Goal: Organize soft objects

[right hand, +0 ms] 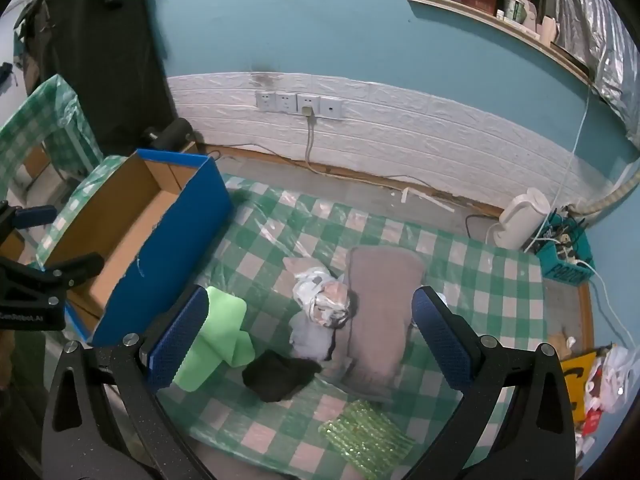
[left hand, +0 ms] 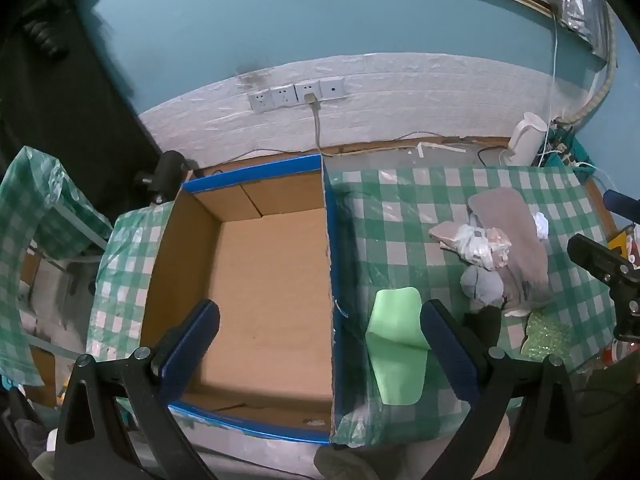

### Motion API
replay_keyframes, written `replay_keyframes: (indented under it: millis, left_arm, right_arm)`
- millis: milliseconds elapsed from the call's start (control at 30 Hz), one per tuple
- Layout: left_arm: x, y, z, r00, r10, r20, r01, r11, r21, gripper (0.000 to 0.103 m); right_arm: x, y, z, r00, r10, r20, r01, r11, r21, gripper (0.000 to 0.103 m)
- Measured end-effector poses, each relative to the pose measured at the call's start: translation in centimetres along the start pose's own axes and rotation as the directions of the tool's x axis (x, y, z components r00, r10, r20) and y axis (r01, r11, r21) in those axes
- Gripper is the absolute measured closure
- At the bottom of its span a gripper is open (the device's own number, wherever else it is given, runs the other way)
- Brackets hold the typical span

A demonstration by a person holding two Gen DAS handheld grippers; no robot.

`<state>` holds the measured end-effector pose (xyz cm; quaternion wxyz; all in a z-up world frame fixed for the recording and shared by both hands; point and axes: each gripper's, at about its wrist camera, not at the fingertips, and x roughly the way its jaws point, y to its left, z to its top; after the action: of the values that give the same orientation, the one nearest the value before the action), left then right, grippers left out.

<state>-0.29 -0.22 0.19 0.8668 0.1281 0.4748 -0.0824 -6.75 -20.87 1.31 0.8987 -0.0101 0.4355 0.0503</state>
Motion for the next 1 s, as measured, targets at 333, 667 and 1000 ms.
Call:
replay_keyframes:
  millis: [333, 667, 1000]
  left_arm:
    - [-0.12, 0.00, 0.18, 1.000, -0.005, -0.002, 0.005, 1.000, 0.001, 0.002]
    - [-0.18, -0.52, -0.03, 1.000, -0.006, -0.002, 0.006, 1.000, 0.002, 0.002]
    - [-0.17, -0.44, -0.01, 1.000, -0.006, -0.003, 0.006, 1.000, 0.001, 0.002]
  right_arm:
    - [-0.01, -0.10, -0.08, 1.000, -0.002, 0.000, 0.002, 1.000, 0.000, 0.002]
    - [-0.02, -0.20, -0.13, 1.000, -0.002, -0.002, 0.002, 1.000, 0.000, 0.002]
    - [-0.04, -0.32, -0.11, 1.000, -0.003, -0.003, 0.003, 1.000, 0.000, 0.002]
